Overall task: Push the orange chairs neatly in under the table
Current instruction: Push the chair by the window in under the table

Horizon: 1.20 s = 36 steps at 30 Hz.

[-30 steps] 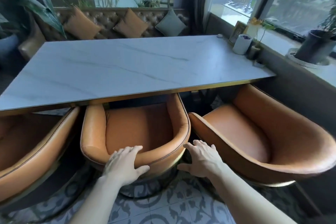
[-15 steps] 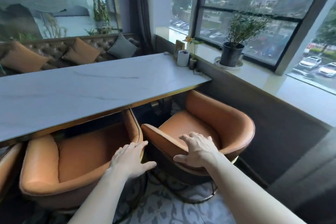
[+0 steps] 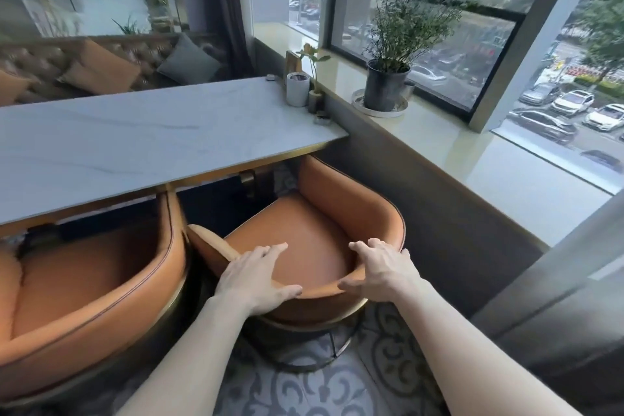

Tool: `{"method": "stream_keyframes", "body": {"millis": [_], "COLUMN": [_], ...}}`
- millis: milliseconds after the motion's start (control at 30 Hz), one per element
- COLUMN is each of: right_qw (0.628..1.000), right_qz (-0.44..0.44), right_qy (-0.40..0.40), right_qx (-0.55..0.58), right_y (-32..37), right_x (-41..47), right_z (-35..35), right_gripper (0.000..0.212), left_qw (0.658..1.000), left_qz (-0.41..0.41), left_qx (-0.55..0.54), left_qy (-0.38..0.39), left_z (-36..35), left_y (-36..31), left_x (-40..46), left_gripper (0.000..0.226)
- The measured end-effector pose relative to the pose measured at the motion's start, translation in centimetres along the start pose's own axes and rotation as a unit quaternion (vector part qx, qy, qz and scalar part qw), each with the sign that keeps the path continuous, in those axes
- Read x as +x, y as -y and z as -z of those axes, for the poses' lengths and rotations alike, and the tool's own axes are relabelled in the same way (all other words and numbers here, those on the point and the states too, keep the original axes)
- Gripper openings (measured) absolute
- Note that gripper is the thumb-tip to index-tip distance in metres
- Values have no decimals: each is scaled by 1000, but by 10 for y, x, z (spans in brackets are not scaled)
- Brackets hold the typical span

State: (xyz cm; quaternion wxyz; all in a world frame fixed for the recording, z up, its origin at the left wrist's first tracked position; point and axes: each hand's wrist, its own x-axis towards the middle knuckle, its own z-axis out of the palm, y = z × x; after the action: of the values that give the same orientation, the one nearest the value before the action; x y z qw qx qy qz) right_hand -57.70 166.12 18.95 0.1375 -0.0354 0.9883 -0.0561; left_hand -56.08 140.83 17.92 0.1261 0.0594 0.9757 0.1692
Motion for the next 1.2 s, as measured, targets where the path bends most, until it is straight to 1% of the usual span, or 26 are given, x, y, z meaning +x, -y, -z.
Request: {"method": "stream_keyframes", "body": {"millis": [200,333,400,500,667,767,900,967,1067,1200], "right_qw": [1000,999,997,996,992,987,971,951,937,926], "right_qz": [-5,-4,1,20,55,88,169,236,274,297], "right_qy": [28,48,67,75,103,121,138,157,166,165], "right_qx": [-4,-20,-27,-36,-47,-57,-94,-121,-138,-168], "right_y": [-57,-85,-96,-114,-149,-175,-204,-242,-250,-261], "right_x": [47,89,109,136,174,203,240,278,299,294], "right_z": [-16,-25,-27,-30,-39,-46,-61,-75,-91,-99], "right_gripper": [92,91,91,92,94,97,104,108,113,114], "left_qw": [999,999,997,996,991,987,979,967,964,969], "left_qz": [-1,-2,7,24,62,96,150,212,229,210], "left_qx": [-14,-36,-46,-56,-69,-85,-109,-115,-110,-102], "left_qy": [34,37,53,70,101,99,89,87,76,83], "left_z": [-44,-70,-81,-98,-123,-139,-171,-208,-228,-242], "left_y": [-35,-48,-52,-59,-73,-87,-110,-144,-146,-155], "left_x": [65,115,134,157,180,196,197,218,225,218], "left_gripper": [93,92,92,93,93,94,95,96,99,99]}}
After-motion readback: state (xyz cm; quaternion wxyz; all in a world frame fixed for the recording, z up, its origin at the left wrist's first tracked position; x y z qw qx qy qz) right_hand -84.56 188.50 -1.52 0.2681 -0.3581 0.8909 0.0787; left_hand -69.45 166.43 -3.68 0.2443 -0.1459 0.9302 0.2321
